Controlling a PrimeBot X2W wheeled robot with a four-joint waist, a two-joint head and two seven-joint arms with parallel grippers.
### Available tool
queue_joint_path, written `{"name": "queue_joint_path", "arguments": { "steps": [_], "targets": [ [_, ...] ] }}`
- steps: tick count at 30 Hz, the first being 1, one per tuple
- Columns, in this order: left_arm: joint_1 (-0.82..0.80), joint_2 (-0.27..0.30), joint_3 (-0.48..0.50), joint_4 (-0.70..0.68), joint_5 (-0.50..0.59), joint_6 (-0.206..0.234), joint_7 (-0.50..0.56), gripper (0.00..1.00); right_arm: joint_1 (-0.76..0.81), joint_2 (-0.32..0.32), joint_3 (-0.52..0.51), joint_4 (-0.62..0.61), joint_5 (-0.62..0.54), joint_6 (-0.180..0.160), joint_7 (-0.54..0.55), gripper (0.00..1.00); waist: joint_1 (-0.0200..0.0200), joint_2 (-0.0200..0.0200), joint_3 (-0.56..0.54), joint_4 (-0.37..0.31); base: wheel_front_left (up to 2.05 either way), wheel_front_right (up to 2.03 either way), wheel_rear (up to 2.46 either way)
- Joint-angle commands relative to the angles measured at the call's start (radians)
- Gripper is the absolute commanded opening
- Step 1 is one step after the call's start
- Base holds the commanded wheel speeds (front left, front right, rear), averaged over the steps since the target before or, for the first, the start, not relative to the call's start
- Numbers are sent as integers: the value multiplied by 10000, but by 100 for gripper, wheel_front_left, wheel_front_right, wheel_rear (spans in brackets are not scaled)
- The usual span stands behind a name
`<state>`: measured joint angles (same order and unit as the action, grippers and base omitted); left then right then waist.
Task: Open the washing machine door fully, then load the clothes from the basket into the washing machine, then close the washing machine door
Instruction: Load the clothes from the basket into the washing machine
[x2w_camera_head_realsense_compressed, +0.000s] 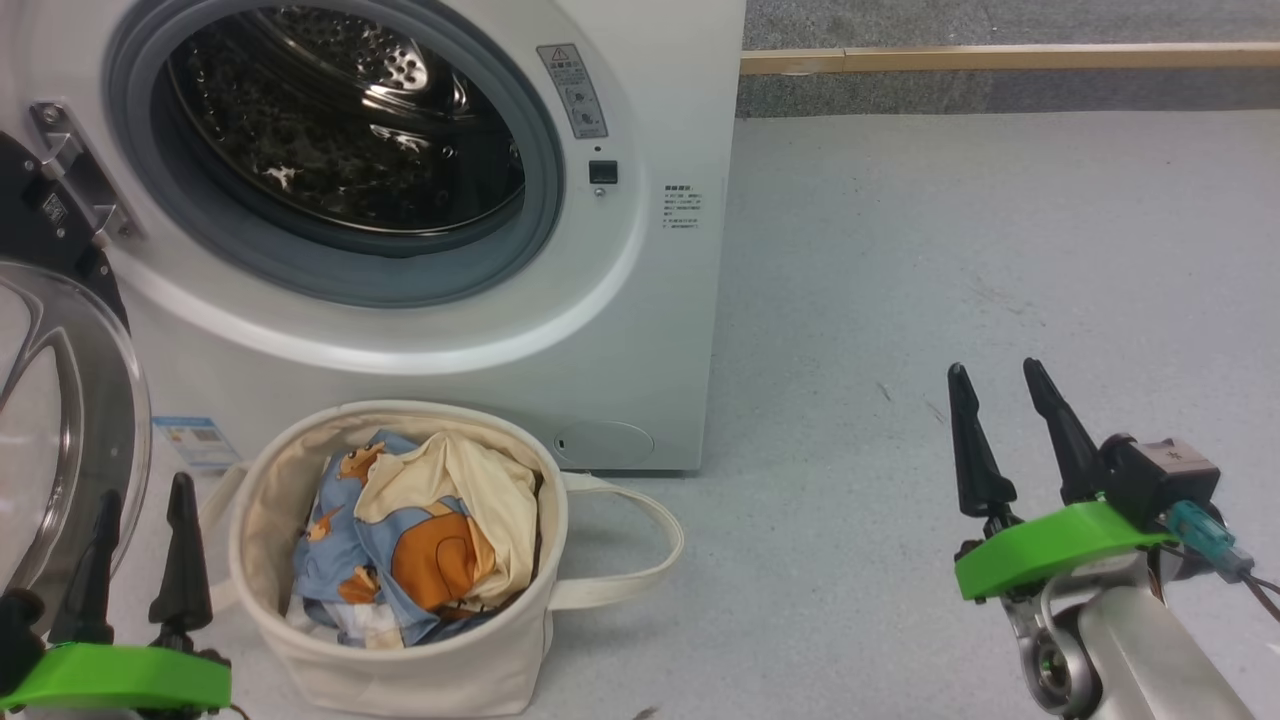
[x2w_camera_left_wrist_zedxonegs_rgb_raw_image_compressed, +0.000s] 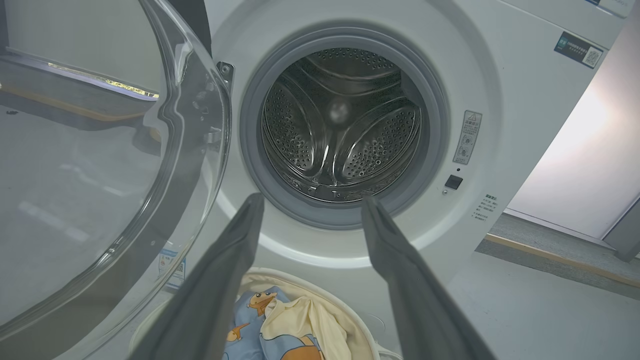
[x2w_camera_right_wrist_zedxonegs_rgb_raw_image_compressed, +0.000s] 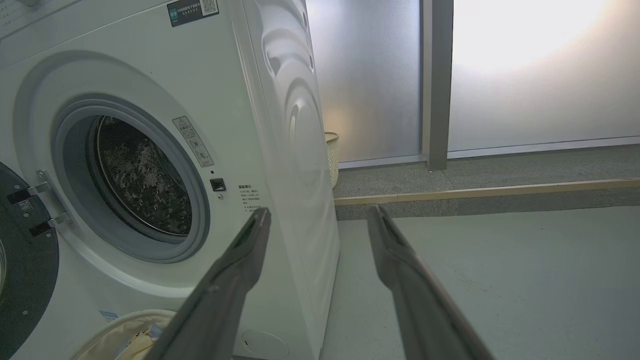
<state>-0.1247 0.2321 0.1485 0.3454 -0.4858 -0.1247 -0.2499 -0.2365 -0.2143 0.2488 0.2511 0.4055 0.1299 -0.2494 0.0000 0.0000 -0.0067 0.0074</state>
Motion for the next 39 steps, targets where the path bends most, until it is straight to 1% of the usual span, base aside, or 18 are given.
{"name": "queue_joint_path", "arguments": {
  "steps": [1, 9, 26, 31, 39],
  "targets": [
    [-470, 244, 420, -259, 101, -56, -118, 100, -108, -34, 167, -329, 2, 8, -124, 100, 0, 0, -3, -6, 92, -92, 1],
    [-472, 281, 378, -252, 43, -58, -118, 100, -110, -27, 161, -312, 11, 8, -124, 100, 0, 0, -5, -6, 99, -102, 3],
    [-494, 319, 230, -164, 38, -59, -118, 100, -118, -42, 228, -334, 59, 8, -124, 100, 0, 0, -9, 120, 136, -146, 10],
    [-497, 365, 118, -119, -30, -59, -118, 100, -126, -20, 307, -320, 80, 8, -124, 100, 0, 0, -3, 134, 67, -67, 0],
    [-490, 359, -24, -125, -48, -59, -118, 100, -149, 16, 453, -306, 116, 8, -124, 100, 0, 0, 49, 122, 5, -5, 0]
  ]
}}
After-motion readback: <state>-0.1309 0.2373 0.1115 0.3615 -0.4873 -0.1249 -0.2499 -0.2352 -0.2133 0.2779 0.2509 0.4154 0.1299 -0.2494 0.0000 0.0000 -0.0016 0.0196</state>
